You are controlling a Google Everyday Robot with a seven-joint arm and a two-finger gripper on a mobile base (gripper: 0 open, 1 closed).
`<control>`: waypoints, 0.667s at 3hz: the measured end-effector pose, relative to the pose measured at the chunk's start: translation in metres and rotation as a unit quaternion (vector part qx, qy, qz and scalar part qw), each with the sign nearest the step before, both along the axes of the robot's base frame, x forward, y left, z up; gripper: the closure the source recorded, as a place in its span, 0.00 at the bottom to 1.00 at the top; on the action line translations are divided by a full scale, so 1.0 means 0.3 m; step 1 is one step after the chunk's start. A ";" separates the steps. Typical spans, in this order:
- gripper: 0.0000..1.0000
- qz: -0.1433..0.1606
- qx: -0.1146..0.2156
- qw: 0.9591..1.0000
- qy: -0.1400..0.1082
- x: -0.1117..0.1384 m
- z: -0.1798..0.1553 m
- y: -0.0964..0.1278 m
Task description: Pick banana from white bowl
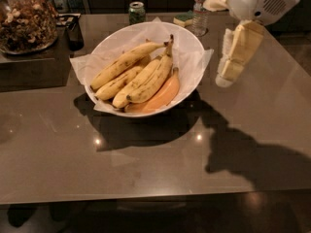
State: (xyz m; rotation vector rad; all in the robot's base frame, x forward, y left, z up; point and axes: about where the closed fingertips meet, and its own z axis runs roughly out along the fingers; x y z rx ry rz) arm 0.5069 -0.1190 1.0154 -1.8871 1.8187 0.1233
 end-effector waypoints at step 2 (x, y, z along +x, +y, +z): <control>0.00 0.041 0.018 0.999 -0.009 0.046 0.008 0.100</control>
Offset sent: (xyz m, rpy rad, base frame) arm 0.0279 0.0607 -0.0007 0.0768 -0.0183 0.1793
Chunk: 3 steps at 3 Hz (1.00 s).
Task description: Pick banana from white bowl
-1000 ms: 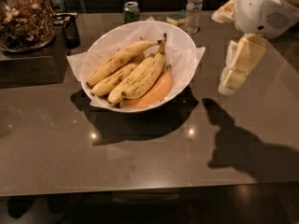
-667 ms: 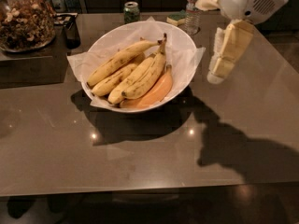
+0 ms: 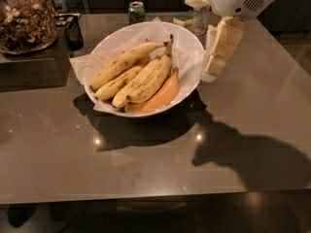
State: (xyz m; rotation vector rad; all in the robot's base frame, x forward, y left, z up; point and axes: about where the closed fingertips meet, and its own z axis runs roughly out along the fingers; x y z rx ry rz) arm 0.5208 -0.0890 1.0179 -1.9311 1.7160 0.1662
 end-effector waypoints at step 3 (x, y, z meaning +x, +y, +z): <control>0.00 0.147 0.026 0.989 0.015 0.123 -0.021 0.385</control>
Offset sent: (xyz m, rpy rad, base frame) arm 0.0431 0.1621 -0.0170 0.0390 0.1146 0.4784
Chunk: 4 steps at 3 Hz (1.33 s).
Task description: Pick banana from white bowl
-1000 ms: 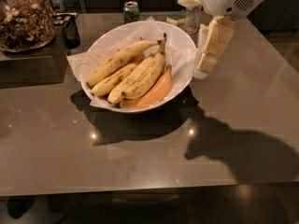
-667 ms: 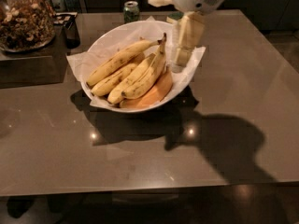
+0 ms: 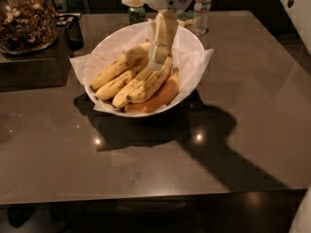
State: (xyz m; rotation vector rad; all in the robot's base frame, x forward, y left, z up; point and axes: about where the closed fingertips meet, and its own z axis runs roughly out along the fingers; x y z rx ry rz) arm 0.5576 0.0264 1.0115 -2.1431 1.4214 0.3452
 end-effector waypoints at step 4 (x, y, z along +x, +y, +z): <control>0.22 0.005 0.035 0.999 0.008 0.130 -0.053 0.047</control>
Offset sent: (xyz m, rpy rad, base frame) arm 0.0555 0.0112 -0.0288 0.0766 0.0644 0.0284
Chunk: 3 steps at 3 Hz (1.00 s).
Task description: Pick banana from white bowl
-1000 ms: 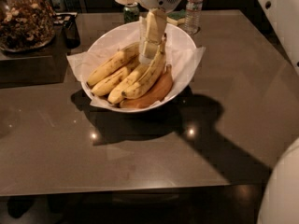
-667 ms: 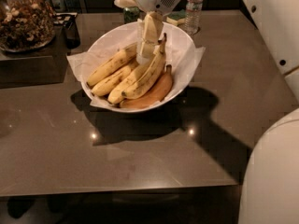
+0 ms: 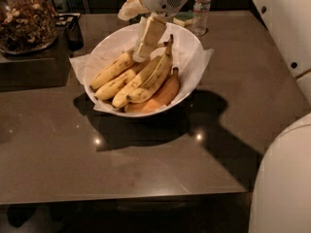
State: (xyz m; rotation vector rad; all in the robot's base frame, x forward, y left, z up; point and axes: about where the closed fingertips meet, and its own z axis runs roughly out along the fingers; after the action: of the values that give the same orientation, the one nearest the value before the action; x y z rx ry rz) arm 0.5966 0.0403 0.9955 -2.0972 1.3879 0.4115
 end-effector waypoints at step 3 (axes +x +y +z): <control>0.18 -0.016 0.005 1.000 0.008 0.051 -0.098 0.017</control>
Offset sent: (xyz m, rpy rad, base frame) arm 0.0136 0.0031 -0.0315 0.0040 0.0241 -0.0263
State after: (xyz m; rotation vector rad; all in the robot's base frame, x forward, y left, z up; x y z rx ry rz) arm 0.6120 0.0454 0.9661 -2.0654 1.4240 0.4210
